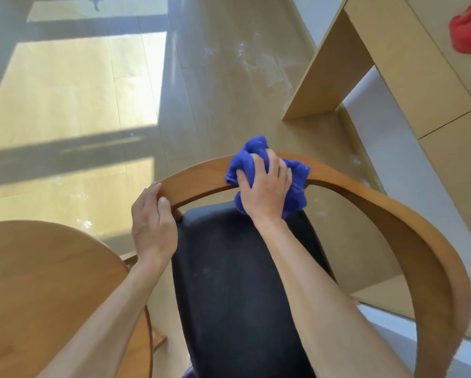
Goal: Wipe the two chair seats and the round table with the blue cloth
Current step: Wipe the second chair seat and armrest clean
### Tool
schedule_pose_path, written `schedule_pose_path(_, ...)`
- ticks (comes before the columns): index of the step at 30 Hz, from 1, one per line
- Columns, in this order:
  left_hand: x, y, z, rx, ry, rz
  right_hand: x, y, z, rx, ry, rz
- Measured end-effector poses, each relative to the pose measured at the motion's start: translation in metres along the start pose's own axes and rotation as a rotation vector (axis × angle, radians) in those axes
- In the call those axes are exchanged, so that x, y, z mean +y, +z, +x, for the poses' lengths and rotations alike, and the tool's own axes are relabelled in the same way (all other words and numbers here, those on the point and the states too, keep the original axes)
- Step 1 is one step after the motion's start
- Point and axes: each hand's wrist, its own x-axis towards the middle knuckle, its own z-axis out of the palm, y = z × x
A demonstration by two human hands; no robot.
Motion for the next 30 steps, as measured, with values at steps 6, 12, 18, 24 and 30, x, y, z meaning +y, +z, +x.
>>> schedule_pose_path(6, 0.005, -0.012, 0.008, 0.095, -0.174, -0.383, -0.106, 0.039, -0.06, -0.113, -0.282, 0.145)
schedule_pose_path(12, -0.002, -0.015, 0.015, 0.153, -0.305, -0.472, -0.101, 0.047, -0.069, -0.168, -0.466, 0.121)
schedule_pose_path(18, 0.01, -0.012, 0.009, 0.051, -0.172, -0.228, -0.046, 0.024, -0.047, -0.027, -0.365, 0.008)
schedule_pose_path(24, 0.013, -0.002, 0.001, -0.024, -0.075, -0.032, 0.038, -0.011, -0.029, 0.073, 0.001, -0.028)
schedule_pose_path(30, 0.011, -0.004, -0.001, 0.008, -0.084, -0.104, 0.054, -0.005, -0.105, -0.013, 0.216, 0.134)
